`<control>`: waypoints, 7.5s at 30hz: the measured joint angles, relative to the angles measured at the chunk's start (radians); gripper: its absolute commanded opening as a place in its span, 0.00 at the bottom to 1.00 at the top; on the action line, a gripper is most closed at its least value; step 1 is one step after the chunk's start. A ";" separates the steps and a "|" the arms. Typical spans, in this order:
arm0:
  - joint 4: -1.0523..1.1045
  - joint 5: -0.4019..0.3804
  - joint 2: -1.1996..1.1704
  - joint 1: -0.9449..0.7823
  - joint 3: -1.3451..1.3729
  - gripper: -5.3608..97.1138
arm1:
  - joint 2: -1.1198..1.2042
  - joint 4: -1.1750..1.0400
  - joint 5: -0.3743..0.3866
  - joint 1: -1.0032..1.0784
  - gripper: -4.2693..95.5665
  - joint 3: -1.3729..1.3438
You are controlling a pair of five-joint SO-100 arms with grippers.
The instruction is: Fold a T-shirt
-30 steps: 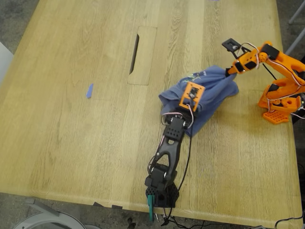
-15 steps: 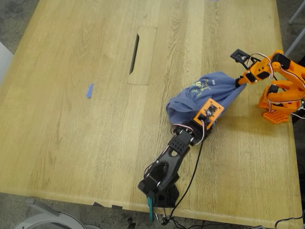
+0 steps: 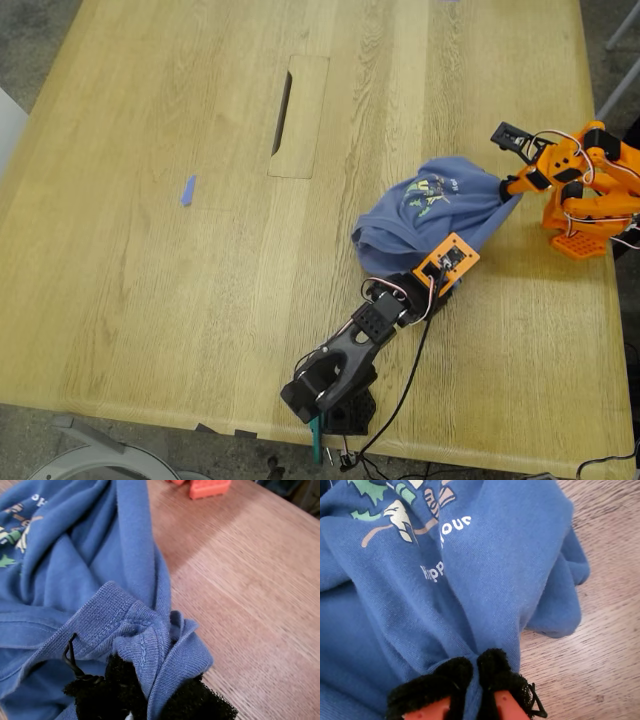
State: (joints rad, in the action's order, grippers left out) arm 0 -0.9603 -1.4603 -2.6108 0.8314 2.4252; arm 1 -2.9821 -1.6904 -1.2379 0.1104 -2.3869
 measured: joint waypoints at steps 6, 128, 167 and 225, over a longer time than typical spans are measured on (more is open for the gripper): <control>0.086 0.002 -0.006 0.003 0.109 0.05 | -0.067 0.000 0.000 -0.018 0.05 -0.087; 0.904 -0.245 0.764 -0.638 -0.190 0.06 | 0.207 0.779 0.078 -0.308 0.04 -0.212; 1.180 -0.273 0.982 -0.586 -0.172 0.05 | 0.153 0.954 0.087 -0.379 0.04 -0.445; 1.104 -0.244 0.483 -1.807 0.425 0.05 | -0.410 0.960 -0.057 1.560 0.04 -0.813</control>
State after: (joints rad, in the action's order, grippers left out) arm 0 0.1442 -1.7043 -2.1276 -0.9756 2.8501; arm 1 -3.3916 -0.7302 -1.2947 1.6705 -3.1999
